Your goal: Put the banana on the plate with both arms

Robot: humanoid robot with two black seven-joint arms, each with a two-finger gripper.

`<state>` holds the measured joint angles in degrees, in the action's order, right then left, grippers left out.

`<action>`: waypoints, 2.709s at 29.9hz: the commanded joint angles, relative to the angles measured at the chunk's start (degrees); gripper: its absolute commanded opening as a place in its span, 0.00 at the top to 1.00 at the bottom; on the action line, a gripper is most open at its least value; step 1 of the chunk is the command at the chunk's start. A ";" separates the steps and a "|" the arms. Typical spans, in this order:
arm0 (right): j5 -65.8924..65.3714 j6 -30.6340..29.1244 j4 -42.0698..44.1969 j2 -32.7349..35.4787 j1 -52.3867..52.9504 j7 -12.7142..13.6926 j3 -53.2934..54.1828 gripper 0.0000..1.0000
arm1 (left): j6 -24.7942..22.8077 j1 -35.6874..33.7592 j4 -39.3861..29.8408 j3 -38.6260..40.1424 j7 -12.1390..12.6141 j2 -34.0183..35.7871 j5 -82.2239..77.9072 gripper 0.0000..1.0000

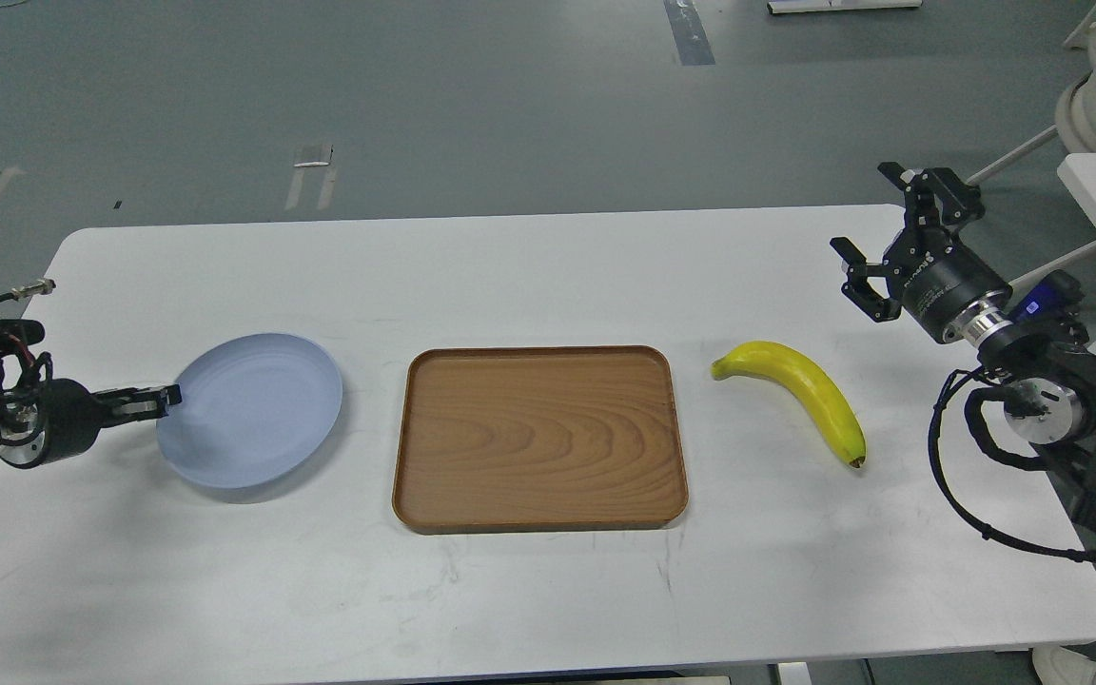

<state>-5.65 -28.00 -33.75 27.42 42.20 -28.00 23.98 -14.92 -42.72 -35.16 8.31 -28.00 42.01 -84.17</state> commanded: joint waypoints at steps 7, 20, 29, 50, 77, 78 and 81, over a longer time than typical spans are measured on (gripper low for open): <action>0.03 0.00 0.08 0.09 0.60 0.00 -0.07 0.00 | -4.67 -10.08 -7.09 0.13 0.00 0.44 2.17 1.00; -0.06 0.00 0.26 0.35 0.87 0.00 -0.08 0.00 | -6.35 -22.05 -17.23 -5.04 0.00 -10.79 -1.61 1.00; -0.06 0.00 0.35 0.70 0.87 0.00 -0.08 0.00 | -6.26 -21.96 -8.35 -10.50 0.00 -22.58 -1.79 1.00; -0.06 0.00 0.44 0.70 0.87 0.00 -0.08 0.00 | -5.82 -19.59 -0.52 -14.64 0.00 -28.65 -1.61 1.00; -0.15 0.00 0.26 1.14 0.95 0.00 -0.08 0.00 | -6.70 -23.38 -1.14 -4.98 0.00 -17.86 60.04 0.02; -0.41 0.00 0.09 1.67 1.22 0.00 -0.08 0.00 | -7.57 -21.37 -1.22 -2.62 0.00 -16.28 64.00 0.02; -1.11 0.00 0.00 2.72 3.15 0.00 -0.69 0.00 | -12.58 -16.79 -1.22 5.03 0.00 -13.72 69.57 0.02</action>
<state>-6.12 -28.00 -33.56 29.27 43.76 -28.00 23.90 -23.53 -63.47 -36.34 6.86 -27.99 25.82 -20.26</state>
